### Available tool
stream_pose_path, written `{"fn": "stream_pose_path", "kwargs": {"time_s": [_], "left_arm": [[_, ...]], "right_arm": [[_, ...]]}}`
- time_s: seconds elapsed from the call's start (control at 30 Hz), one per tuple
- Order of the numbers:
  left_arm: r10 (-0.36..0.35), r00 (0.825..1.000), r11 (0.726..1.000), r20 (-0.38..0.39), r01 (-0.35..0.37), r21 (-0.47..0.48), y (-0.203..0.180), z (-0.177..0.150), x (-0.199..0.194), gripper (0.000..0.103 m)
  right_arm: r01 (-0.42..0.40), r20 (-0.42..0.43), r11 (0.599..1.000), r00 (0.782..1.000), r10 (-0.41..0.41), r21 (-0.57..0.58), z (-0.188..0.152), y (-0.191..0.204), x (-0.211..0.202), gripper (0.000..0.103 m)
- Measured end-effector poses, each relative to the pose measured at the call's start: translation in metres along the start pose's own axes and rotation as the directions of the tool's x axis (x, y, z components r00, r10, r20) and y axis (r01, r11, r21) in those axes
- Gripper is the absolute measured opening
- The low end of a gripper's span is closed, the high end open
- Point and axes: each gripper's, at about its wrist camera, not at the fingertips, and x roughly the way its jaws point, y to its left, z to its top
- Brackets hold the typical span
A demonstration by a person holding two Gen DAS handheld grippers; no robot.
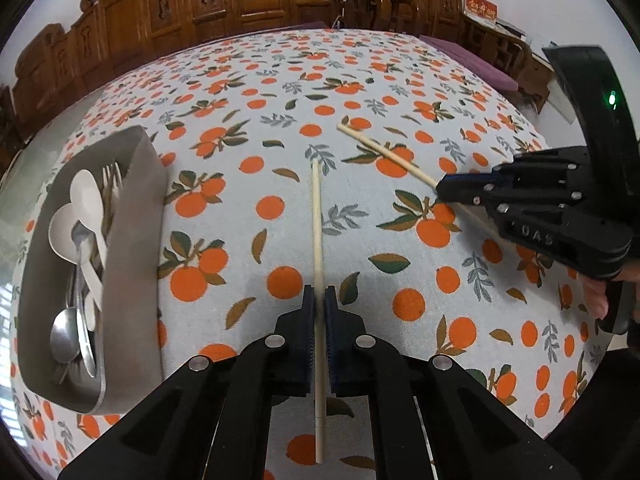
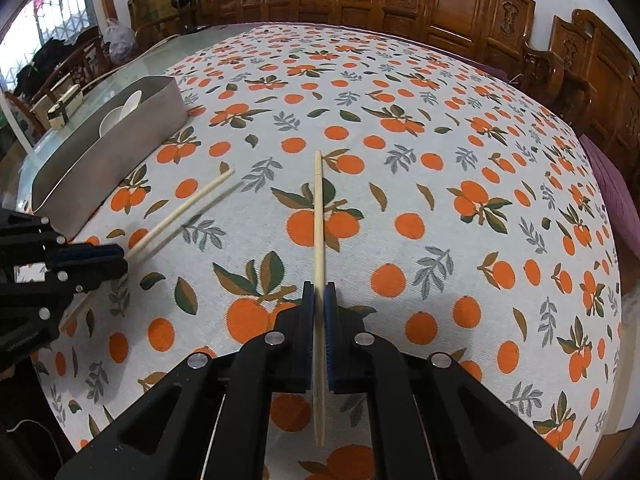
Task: Organize utensils
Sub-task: 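Grasp a second wooden chopstick with the left gripper while the right gripper holds its chopstick, then carry the chopstick over the grey tray with the left gripper while the right gripper carries its chopstick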
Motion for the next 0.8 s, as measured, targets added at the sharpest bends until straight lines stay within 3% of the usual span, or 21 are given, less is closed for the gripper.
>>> {"fn": "stream_pose_path", "kwargs": {"time_s": [0.37, 0.8], "left_arm": [[-0.010, 0.997, 1.000, 0.077, 0.011, -0.006, 0.021, 0.017, -0.034, 0.004], [0.031, 0.986, 0.998, 0.164, -0.021, -0.061, 0.082, 0.035, -0.074, 0.004]], "right_arm": [[-0.030, 0.059, 0.999, 0.998, 0.029, 0.016, 0.011, 0.016, -0.016, 0.006], [-0.074, 0.170, 0.997, 0.983, 0.068, 0.028, 0.027, 0.046, -0.043, 0.006]]}}
